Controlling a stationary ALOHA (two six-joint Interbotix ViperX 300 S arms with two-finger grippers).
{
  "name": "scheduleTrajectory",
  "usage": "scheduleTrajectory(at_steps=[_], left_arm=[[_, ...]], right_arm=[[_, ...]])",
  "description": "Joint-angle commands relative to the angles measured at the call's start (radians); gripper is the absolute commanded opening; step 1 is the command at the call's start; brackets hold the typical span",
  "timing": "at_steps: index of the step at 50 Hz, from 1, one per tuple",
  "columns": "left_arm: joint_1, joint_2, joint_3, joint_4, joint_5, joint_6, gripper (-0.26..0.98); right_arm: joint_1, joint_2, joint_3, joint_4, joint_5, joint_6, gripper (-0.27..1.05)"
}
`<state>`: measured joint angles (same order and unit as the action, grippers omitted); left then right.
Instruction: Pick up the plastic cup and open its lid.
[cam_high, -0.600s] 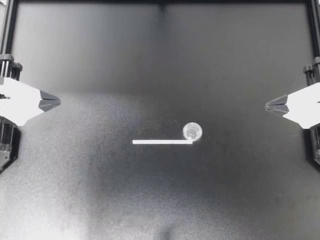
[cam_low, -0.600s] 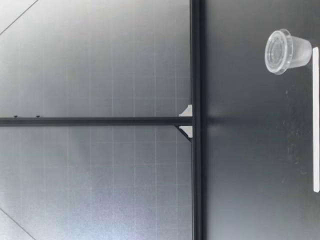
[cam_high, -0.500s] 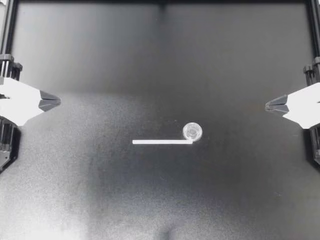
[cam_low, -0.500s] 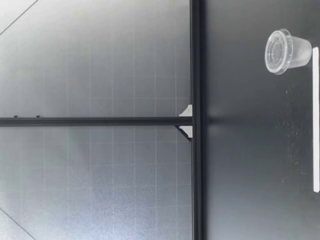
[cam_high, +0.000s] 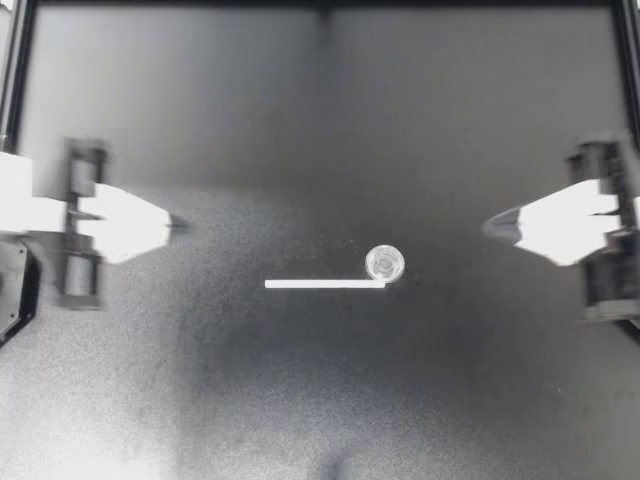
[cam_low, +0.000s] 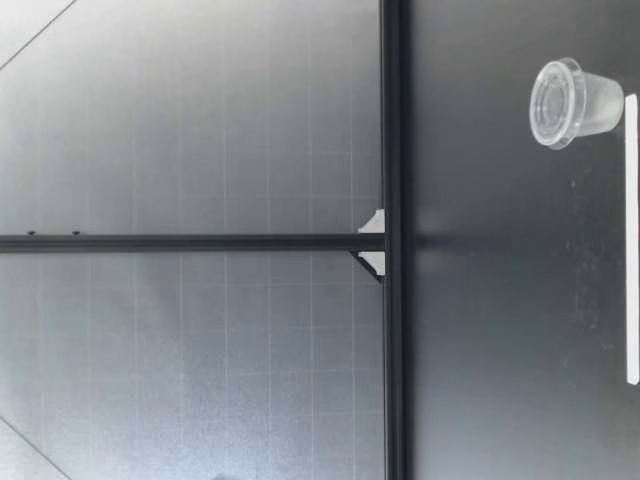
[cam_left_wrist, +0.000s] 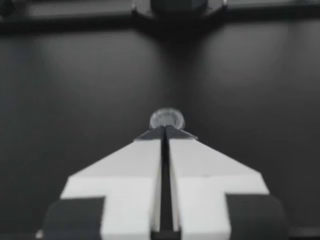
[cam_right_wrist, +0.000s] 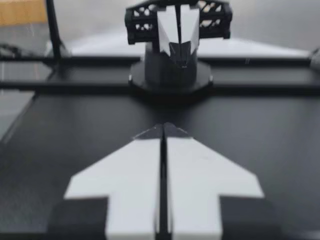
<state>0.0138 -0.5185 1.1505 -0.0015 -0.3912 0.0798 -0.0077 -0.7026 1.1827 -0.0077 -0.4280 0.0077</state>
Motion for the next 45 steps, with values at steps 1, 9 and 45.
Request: scheduleTrajectory(at_steps=[1, 9, 45], left_arm=[[0.003, 0.094, -0.055, -0.003, -0.020, -0.006, -0.15], [0.003, 0.255, -0.133, -0.018, -0.026, -0.012, -0.15], [-0.005, 0.623, -0.359, -0.037, 0.009, -0.020, 0.50]], right_arm=[[-0.002, 0.048, -0.026, 0.002, -0.012, 0.000, -0.17], [-0.002, 0.114, -0.028, 0.003, -0.012, 0.003, -0.17], [-0.034, 0.390, -0.114, 0.049, 0.127, 0.005, -0.17]])
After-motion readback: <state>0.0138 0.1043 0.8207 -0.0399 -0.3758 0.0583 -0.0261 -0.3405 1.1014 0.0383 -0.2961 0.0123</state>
